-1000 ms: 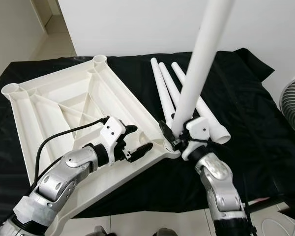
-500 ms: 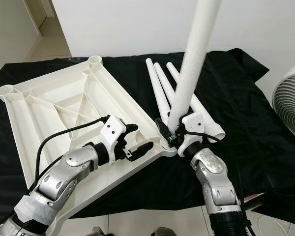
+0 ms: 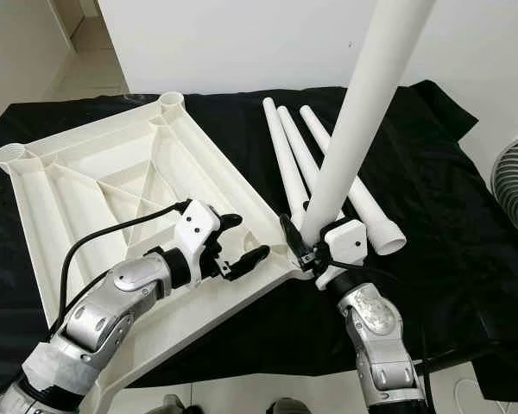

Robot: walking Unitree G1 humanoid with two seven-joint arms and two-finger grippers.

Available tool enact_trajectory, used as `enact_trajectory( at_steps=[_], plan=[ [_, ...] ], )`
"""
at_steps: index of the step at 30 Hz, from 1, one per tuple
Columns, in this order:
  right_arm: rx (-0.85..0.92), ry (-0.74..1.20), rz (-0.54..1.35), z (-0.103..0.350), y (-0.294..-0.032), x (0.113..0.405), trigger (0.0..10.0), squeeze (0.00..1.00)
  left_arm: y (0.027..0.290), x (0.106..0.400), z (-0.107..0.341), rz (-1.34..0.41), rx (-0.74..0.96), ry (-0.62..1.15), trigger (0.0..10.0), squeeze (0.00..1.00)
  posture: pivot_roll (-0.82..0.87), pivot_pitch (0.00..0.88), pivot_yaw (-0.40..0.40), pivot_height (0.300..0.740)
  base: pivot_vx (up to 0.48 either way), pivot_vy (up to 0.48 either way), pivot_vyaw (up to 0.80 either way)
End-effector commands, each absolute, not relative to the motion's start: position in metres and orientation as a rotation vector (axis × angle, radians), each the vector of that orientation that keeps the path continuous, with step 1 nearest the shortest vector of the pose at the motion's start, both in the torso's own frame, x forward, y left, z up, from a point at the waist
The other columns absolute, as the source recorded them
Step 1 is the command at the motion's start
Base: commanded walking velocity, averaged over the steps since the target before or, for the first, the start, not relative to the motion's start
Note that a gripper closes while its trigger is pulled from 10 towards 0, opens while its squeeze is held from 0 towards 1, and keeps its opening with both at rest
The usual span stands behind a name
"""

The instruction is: Building children table

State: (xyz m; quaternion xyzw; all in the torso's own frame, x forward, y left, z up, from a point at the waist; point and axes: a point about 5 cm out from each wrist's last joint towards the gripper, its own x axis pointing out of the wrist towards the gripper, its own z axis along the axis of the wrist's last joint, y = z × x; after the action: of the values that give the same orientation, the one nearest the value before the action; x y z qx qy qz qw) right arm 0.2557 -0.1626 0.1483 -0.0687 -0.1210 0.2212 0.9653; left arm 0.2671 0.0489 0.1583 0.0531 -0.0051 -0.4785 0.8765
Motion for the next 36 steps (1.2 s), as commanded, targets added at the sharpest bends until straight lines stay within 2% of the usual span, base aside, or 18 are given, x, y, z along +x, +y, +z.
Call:
enact_trajectory(
  at_steps=[1,9,27,36],
  plan=[
    [-0.075,-0.054,0.421,0.117,-0.169,0.255,10.0,0.0,0.05,0.265,0.156,-1.029,0.109,0.01,10.0,0.0,-0.17,0.095,0.079,0.74,0.0,0.0,0.0],
    [-0.031,0.067,0.381,0.108,-0.169,0.269,10.0,0.0,0.05,0.265,0.157,-1.029,0.112,0.01,10.0,0.0,-0.17,0.095,0.079,0.74,0.0,0.0,0.0],
    [-0.031,0.072,0.392,0.111,-0.161,0.272,10.0,0.0,0.052,0.264,0.157,-1.019,0.11,0.007,10.0,0.0,-0.15,0.085,0.074,0.74,0.0,0.0,0.0],
    [-0.044,-0.027,0.217,0.121,-0.147,0.276,10.0,0.0,0.051,0.264,0.158,-1.019,0.109,0.006,10.0,0.0,-0.15,0.086,0.07,0.74,0.0,0.0,0.0]
  ],
)
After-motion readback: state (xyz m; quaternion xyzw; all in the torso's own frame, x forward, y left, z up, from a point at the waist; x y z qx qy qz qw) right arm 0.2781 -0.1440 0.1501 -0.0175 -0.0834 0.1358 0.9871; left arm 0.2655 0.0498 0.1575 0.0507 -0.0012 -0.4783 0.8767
